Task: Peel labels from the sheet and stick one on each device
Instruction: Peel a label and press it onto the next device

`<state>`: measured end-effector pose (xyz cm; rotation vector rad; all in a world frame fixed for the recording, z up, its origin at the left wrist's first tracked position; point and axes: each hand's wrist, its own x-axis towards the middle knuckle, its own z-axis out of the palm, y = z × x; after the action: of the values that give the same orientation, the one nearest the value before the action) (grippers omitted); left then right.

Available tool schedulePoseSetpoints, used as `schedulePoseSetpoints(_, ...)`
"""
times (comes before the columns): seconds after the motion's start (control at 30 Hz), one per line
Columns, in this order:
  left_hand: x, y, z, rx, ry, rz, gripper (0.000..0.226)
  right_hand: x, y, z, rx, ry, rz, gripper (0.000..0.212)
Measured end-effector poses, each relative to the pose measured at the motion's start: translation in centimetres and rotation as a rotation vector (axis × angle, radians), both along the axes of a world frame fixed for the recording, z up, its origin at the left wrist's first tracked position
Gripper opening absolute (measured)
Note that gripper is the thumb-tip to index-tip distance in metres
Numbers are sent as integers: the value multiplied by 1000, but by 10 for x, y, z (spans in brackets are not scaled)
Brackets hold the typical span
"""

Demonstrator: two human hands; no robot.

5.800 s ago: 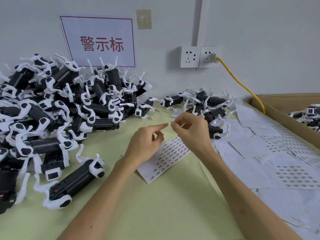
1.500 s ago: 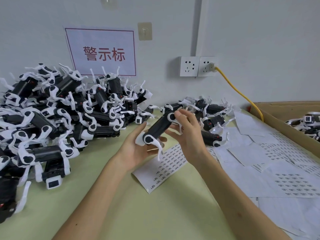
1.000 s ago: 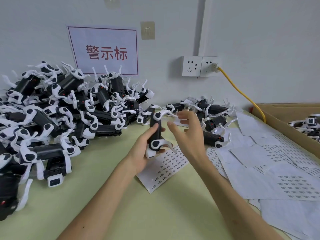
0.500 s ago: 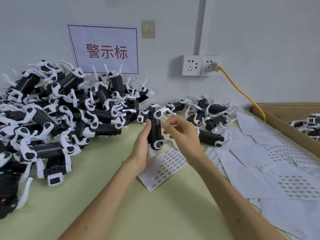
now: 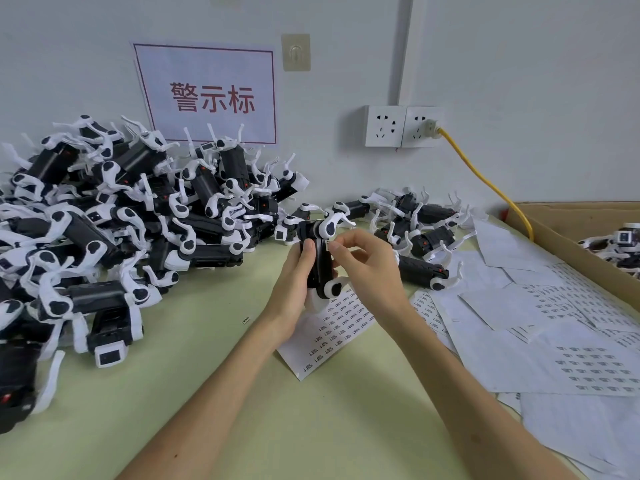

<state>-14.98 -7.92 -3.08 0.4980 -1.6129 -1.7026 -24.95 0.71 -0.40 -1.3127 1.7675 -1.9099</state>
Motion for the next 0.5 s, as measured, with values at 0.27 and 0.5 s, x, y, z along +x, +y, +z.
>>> schedulePoseSetpoints(0.27, -1, -2, -3, -51, -59, 8, 39, 0, -1, -1, 19, 18, -53, 13)
schedulePoseSetpoints(0.5, -1, 0, -4, -77, -68, 25, 36, 0, -2, -2, 34, 9, -93, 14)
